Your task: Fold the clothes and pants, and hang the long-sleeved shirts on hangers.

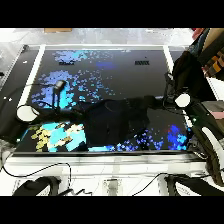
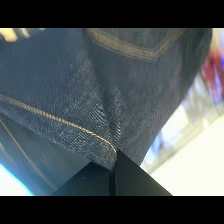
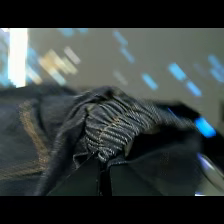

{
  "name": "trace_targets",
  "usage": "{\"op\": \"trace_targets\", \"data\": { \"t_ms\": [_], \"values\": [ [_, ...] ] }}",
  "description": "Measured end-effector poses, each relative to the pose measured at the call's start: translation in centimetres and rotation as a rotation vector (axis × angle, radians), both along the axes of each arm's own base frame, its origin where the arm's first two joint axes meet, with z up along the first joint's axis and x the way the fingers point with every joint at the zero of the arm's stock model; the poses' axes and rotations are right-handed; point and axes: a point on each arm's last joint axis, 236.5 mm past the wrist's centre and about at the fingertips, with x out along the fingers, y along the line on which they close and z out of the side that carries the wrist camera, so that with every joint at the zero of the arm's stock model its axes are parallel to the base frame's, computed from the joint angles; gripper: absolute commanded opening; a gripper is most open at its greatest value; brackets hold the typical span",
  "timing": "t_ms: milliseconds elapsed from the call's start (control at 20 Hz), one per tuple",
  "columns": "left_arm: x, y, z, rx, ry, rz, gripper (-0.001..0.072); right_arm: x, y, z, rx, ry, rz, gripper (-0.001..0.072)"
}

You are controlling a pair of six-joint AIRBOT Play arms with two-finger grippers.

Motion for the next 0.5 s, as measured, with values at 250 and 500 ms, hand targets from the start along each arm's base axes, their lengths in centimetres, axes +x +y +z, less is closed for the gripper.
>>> {"op": "trace_targets", "data": {
  "t_ms": [250,500],
  "values": [
    [-5.8,-0.8,-6.2,0.071,0.266,-0.069,0.0014,-6.2,-1.8,-4.9,-0.083,0.267,0.141,0.0030],
    [-7.5,-0.5,-10.0,0.112,0.385,-0.055,0.0699,-10.3,-2.3,-7.8,-0.104,0.417,0.231,0.0663]
  ]
}}
